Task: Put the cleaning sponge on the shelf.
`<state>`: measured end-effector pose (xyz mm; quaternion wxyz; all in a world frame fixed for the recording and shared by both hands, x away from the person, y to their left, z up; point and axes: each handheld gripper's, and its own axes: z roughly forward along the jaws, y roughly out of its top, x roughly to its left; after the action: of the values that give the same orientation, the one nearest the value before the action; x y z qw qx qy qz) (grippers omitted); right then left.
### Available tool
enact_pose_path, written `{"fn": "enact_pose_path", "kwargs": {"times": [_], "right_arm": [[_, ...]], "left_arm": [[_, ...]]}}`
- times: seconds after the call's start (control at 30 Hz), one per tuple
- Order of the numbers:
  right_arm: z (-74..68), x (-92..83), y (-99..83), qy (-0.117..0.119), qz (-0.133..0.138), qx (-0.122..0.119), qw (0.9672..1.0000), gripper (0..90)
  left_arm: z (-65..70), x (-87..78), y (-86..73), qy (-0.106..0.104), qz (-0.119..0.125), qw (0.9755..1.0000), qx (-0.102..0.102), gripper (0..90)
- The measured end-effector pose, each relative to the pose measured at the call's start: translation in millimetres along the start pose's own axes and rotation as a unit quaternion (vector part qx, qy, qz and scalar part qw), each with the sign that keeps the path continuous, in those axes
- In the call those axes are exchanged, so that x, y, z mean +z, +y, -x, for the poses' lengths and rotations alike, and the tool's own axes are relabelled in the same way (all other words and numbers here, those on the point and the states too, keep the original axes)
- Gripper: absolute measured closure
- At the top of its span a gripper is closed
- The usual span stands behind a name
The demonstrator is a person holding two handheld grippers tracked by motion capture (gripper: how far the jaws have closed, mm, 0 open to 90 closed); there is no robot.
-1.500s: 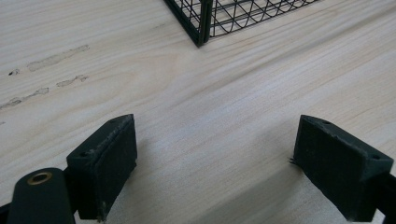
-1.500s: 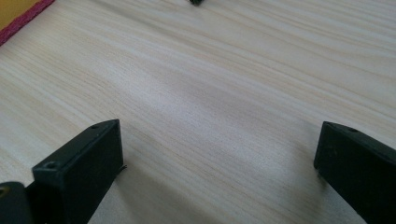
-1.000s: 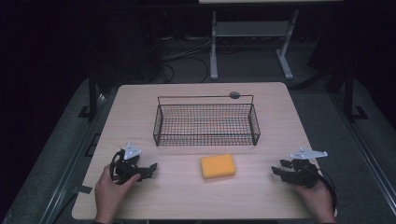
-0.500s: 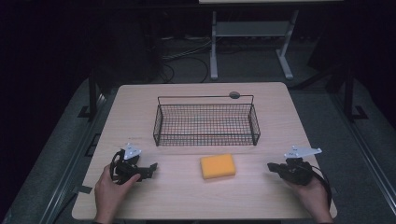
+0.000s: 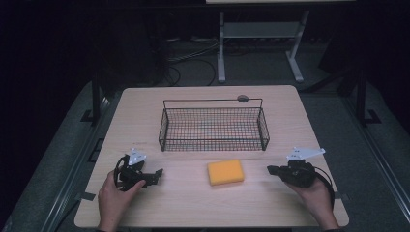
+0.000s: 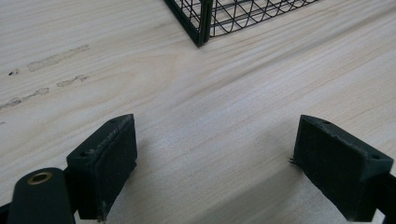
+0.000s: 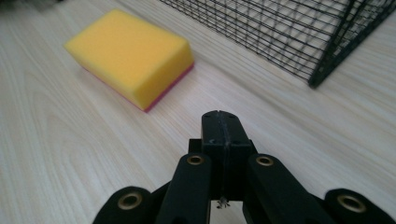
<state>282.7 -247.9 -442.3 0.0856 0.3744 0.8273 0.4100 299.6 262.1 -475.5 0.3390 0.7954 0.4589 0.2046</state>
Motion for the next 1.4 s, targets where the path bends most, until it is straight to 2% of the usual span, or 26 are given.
{"fn": "enact_pose_path", "kwargs": {"times": [0.33,0.5,0.9,1.4], "right_arm": [[-9.6,14.4,12.1,0.021,-0.006,-0.024,0.9995,89.9],[-17.1,28.6,18.2,0.036,-0.017,-0.039,0.9984,89.9],[-26.6,51.1,21.9,0.055,-0.043,-0.051,0.9962,89.9],[-30.8,57.6,20.4,0.067,-0.057,-0.062,0.9941,89.9]], "left_arm": [[0.0,0.0,0.0,0.0,0.0,1.0,0.0,12.6],[0.0,0.0,0.0,0.0,0.0,1.0,0.0,12.6],[0.0,0.0,0.0,0.0,0.0,1.0,0.0,12.6],[0.0,0.0,0.0,0.0,0.0,1.0,0.0,12.6]]}}
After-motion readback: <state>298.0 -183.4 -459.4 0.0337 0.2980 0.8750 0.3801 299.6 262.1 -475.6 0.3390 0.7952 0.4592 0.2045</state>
